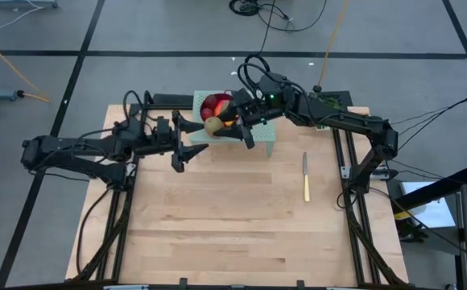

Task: Pick & Place Fruit
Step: Put the kiwi into the violet strainer bowl on the shelf

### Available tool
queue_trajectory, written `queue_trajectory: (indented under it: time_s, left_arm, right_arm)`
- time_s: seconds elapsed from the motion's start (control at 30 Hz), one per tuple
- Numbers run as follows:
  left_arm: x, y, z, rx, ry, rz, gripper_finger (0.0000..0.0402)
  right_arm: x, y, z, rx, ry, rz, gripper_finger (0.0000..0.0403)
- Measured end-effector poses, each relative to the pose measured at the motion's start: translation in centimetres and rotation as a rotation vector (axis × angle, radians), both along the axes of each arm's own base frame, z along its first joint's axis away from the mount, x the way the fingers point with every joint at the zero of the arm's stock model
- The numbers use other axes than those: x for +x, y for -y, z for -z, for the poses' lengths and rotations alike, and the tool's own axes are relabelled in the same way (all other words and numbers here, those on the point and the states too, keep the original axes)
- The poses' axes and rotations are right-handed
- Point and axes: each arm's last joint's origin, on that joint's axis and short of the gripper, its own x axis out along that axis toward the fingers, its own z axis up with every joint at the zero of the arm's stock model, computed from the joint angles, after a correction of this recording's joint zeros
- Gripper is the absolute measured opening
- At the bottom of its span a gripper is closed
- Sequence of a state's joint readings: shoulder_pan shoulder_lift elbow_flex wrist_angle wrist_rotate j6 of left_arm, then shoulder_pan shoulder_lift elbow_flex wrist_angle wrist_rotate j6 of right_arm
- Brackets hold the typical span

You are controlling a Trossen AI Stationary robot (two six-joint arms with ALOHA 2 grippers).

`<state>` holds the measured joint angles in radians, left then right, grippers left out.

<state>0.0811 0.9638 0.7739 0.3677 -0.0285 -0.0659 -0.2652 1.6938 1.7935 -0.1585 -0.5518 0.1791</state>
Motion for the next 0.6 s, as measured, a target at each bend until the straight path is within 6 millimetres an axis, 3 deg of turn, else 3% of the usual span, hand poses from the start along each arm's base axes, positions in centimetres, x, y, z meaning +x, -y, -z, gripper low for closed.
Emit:
queue_trajectory:
  time_s: [0.6]
  left_arm:
    - [0.56, -0.28, -0.36, -0.012, 0.063, -0.004, 0.0308]
  right_arm:
    - [0.1, -0.46, 0.07, -0.002, -0.005, -0.014, 0.0201]
